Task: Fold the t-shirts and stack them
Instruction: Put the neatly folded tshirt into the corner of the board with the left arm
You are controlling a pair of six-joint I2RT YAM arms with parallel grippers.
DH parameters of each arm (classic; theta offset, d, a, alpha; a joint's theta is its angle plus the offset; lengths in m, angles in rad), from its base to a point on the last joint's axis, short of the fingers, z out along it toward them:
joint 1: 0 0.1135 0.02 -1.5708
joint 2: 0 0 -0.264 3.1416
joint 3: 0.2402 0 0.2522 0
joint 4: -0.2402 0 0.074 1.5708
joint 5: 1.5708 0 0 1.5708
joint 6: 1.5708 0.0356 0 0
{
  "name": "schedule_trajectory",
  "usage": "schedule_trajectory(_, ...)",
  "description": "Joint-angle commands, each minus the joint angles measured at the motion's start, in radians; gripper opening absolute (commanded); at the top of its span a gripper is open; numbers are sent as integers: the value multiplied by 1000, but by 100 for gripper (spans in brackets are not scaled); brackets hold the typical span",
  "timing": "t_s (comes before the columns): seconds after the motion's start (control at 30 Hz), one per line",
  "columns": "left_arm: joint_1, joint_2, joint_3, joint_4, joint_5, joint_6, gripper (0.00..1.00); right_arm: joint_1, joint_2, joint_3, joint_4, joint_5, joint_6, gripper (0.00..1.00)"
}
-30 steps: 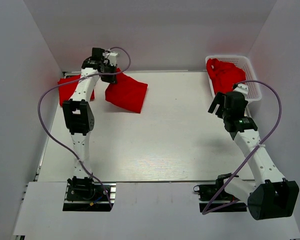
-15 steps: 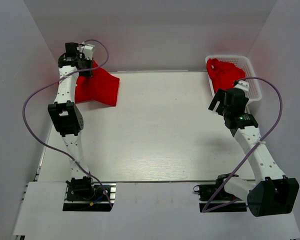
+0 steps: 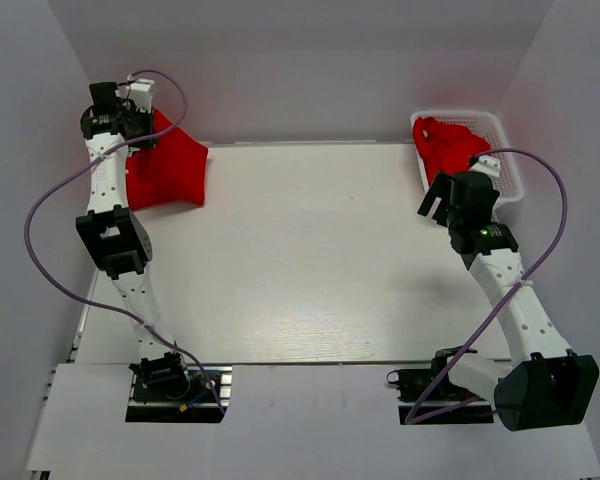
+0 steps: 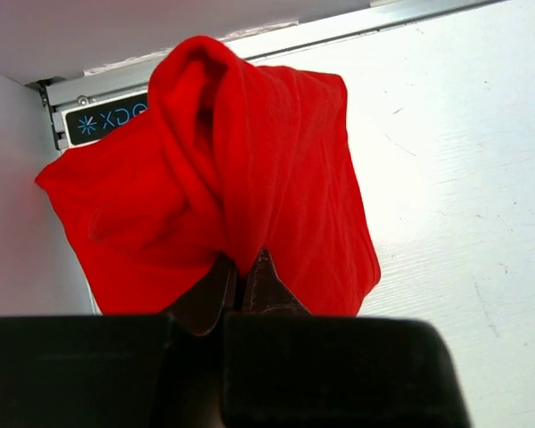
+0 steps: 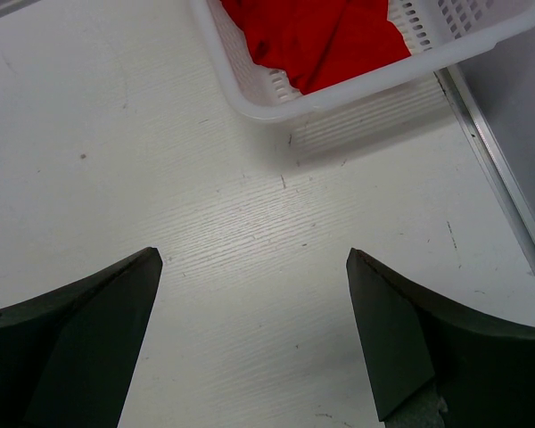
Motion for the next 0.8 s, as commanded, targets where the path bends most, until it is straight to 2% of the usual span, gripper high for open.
schedule_trajectory(0.0, 23, -106, 51, 62, 88, 11, 0, -2, -30, 39, 17, 24, -15, 90)
schedule_trajectory(0.4, 107, -105, 30, 121, 212, -11, 0, 0, -8, 44, 29, 18, -2, 90)
schedule_trajectory(0.67, 143, -45, -16, 154, 212, -2, 0, 1, -11, 71, 22, 39, -2, 90)
schedule_trajectory(0.77, 152, -14, -50, 180, 122, -2, 0, 3, -2, 84, 11, 30, 5, 90)
